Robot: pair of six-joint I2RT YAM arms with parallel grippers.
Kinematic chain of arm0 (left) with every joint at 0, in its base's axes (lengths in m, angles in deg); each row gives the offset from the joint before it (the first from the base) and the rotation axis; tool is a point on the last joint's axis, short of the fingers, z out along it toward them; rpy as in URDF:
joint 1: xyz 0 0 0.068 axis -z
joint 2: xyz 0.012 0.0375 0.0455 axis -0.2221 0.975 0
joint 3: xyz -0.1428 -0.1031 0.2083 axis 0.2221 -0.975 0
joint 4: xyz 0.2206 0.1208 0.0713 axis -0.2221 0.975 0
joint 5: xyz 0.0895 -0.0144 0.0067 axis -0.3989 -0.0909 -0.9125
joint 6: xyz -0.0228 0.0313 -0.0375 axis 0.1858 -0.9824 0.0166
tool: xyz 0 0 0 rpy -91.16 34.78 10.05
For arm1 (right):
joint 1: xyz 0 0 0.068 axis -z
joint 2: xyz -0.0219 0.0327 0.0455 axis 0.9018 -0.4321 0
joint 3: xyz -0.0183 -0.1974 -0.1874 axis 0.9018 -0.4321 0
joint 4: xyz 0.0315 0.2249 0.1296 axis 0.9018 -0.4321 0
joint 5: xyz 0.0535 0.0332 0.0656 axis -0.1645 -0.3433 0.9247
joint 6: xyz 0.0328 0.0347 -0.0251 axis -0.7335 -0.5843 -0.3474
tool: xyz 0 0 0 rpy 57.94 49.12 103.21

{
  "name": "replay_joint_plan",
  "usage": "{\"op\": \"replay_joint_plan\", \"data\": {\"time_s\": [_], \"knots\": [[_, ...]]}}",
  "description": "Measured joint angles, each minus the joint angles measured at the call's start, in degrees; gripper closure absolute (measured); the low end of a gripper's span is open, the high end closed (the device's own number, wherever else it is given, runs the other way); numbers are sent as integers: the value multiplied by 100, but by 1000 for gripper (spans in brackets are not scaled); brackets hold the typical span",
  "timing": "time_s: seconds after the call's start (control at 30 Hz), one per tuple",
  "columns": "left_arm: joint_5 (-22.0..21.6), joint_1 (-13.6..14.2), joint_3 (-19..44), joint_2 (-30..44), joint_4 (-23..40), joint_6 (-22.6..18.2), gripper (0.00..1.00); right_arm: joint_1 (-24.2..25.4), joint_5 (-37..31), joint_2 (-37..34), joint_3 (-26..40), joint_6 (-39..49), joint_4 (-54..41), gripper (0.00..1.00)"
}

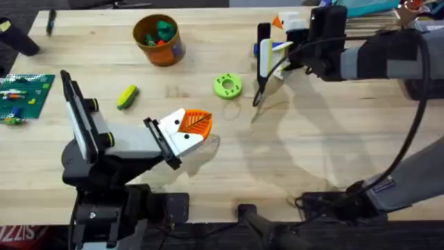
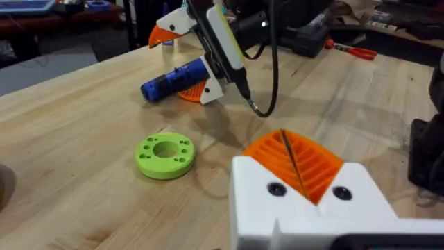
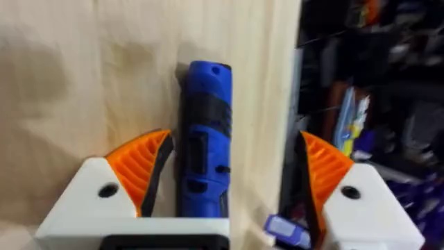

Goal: Pick up the gripper from the table and insert it into the empty holder that is missing its gripper. Then pick up a screw, insert it into the mounting hole, and use the screwdriver to tighten it. Finally, clean up the table by picking up the vegetable and placing it into the bucket.

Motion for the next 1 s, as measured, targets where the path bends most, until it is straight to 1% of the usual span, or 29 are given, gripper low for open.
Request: {"op": "replay_joint_plan", "data": {"time_s": [0.13,0.23,0.5,0.67,0.7,0.73,0.83,0.87,1.0], "knots": [[0,0,-2,-1,0,1,984,-111,-17,211,-4,-880,-530,9],[0,0,0,-1,0,0,984,-261,-29,617,-10,-1676,-1178,8],[0,0,0,-1,0,1,984,-744,-394,2445,-13,-4271,-3095,8],[0,0,0,-1,0,-1,983,-813,-469,3455,-13,-6028,-4038,8],[0,0,0,-1,0,-12,967,-813,-487,3625,-13,-6320,-4233,8],[1,0,-1,-1,-2,-23,831,-813,-501,3805,-13,-6617,-4465,7],[0,0,0,-1,0,-25,377,-813,-516,4276,-13,-7322,-5152,8],[0,0,0,-1,0,-11,30,-813,-518,4689,-13,-7872,-5816,8],[-29,0,-2,-1,-39,-3,15,-813,-516,5281,-12,-8462,-6579,8]]}}
